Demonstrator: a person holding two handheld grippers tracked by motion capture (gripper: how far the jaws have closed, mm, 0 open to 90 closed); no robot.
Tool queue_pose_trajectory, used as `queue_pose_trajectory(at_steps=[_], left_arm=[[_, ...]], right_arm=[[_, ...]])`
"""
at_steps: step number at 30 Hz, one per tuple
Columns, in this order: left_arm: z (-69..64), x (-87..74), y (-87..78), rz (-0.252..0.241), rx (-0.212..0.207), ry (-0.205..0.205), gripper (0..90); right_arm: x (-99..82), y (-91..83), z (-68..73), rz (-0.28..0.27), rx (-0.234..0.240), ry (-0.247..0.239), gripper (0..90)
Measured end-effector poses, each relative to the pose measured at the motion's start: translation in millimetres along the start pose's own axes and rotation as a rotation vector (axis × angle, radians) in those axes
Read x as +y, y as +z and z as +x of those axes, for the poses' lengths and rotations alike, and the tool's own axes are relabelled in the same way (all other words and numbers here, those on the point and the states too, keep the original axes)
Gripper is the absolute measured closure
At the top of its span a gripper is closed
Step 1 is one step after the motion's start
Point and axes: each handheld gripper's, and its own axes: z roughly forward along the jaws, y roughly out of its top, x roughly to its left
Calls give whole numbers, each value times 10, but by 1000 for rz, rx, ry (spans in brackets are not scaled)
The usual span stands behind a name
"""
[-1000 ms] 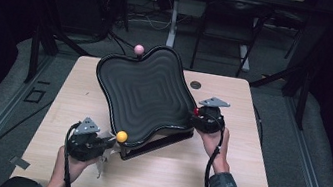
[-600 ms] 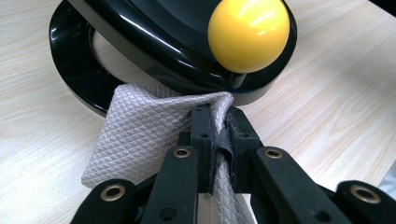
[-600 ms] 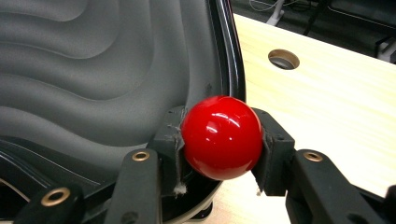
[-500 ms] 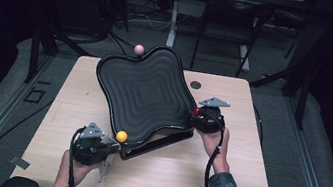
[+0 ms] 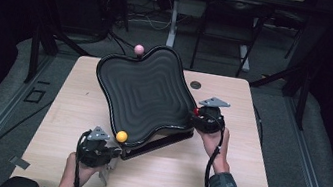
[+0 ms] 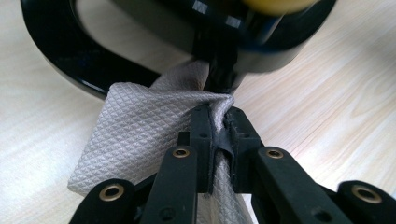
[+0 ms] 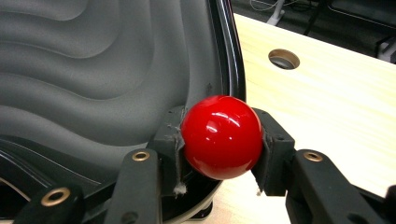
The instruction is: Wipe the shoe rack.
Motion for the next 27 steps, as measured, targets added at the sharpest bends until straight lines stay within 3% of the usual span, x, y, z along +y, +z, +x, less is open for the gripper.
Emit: queue_pose_trajectory(at_steps=[7, 14, 21, 27], left_arm=[[-1, -46, 75, 14, 12, -17, 825], [0, -92, 147, 38, 36, -7, 827], [44, -149, 217, 24, 55, -73, 832], [31, -137, 195, 16, 52, -72, 836]], right_arm=[[-1, 1, -3, -1, 1, -3, 591], [-1, 0, -3, 0, 1, -4, 591], [-2, 0, -3, 0, 1, -5, 591], [-2, 0, -5, 0, 2, -4, 591]])
